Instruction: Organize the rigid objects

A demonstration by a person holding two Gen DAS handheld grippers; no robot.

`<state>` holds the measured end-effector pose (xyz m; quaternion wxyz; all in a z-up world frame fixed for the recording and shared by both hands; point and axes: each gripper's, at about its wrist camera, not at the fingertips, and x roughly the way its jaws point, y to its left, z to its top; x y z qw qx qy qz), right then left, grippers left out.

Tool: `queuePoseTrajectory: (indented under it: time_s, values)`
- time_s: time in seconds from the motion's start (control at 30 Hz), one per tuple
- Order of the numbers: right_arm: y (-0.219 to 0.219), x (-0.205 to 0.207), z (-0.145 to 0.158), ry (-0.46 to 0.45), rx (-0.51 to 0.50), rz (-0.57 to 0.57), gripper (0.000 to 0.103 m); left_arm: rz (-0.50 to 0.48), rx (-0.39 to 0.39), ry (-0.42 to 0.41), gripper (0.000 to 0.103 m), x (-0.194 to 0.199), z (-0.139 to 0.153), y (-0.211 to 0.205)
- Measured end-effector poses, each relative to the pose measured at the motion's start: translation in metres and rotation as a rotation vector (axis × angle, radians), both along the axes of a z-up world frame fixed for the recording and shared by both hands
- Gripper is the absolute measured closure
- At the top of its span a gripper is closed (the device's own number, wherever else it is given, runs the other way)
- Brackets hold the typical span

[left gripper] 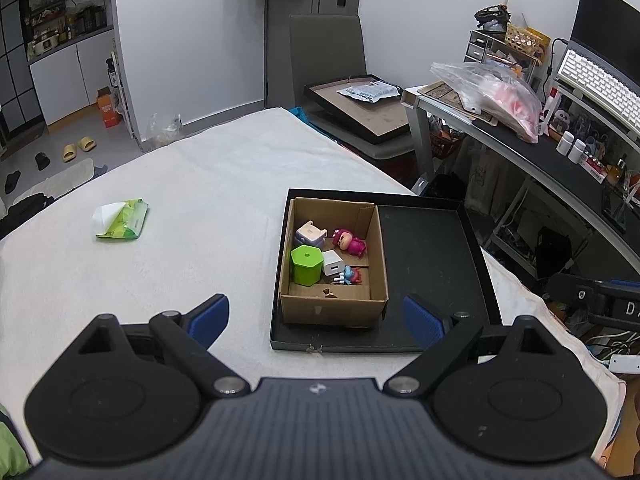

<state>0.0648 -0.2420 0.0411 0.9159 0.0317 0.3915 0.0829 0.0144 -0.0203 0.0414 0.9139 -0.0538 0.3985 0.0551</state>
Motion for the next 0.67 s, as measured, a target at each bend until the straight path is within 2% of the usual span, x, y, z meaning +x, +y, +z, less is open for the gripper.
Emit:
queuePoseTrajectory:
  time_s: [0.67]
  values:
    - [-0.0016,0.0004,-0.0035,0.007,-0.009,0.004,0.000,-0.013,-0.008,0.001,0.010,0.0028,0.0011,-0.0015]
